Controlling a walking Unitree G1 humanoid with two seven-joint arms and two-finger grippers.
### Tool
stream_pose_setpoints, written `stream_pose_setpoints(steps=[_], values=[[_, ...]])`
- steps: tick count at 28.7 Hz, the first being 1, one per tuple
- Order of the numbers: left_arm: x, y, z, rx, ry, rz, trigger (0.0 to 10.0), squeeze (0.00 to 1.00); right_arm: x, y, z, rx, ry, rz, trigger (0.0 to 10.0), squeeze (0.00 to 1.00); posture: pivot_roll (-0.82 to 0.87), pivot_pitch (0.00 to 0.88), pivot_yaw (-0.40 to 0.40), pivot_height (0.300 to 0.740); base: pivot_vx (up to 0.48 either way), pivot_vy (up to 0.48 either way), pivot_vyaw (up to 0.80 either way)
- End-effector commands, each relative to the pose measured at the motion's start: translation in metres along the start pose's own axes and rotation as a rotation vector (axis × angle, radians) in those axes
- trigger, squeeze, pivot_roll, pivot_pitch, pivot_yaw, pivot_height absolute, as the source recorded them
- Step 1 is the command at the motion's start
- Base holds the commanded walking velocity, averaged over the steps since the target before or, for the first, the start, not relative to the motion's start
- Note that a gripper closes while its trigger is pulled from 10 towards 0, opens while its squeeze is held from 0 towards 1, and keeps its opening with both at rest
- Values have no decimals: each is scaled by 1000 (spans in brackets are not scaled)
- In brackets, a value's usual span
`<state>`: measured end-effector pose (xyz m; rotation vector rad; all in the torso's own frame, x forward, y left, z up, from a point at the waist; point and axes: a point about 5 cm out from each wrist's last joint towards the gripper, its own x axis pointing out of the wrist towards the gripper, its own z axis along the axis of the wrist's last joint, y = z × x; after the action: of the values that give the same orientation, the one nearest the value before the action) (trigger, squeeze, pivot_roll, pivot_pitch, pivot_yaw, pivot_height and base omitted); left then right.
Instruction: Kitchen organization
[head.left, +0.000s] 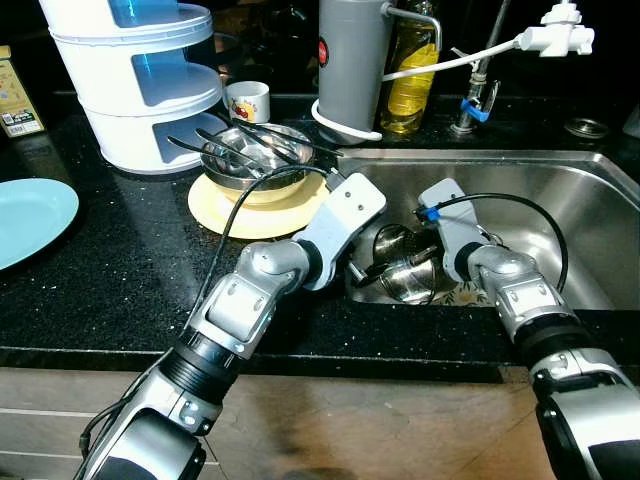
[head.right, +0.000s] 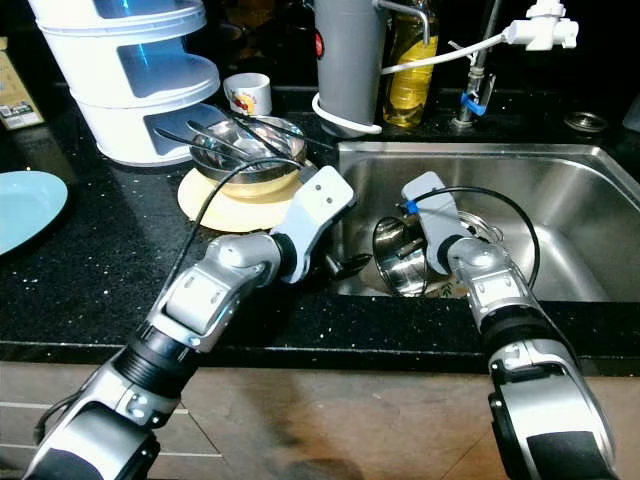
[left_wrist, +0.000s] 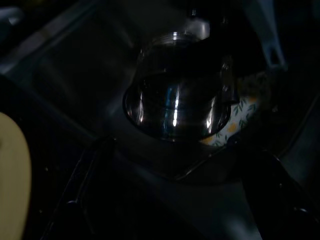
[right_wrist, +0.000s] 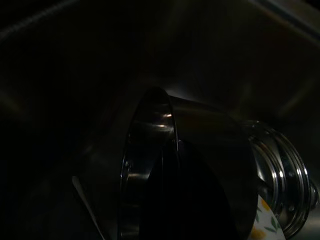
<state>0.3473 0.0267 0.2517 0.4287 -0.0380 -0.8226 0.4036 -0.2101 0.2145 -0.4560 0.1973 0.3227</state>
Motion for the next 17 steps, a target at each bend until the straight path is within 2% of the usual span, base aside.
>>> stream_pose_setpoints(steps=[1, 9, 13, 14, 15, 17], values=[[2, -2, 0, 11, 16, -17, 10000, 0, 2, 2, 3, -25, 1, 13, 10000, 0, -4, 137, 0, 740, 0, 0, 0], [3, 1, -9, 29, 96, -5, 10000, 0, 4, 2, 4, -27, 32, 37, 10000, 0, 6, 137, -5, 740, 0, 0, 0], [3, 0, -11, 24, 109, -12, 10000, 0, 4, 1, 3, 11, 33, 36, 10000, 31, 7, 132, -9, 740, 0, 0, 0], [2, 0, -11, 16, 106, -19, 10000, 0, 4, -1, 3, 22, 34, 32, 10000, 741, 7, 132, -9, 740, 0, 0, 0], [2, -1, -10, 3, 103, -29, 10000, 0, 4, -2, 2, 31, 35, 24, 10000, 1000, 4, 131, -9, 740, 0, 0, 0], [1, -2, -9, -1, 98, -39, 10000, 0, 3, -5, 2, 18, 35, -4, 10000, 1000, 4, 131, -9, 740, 0, 0, 0]])
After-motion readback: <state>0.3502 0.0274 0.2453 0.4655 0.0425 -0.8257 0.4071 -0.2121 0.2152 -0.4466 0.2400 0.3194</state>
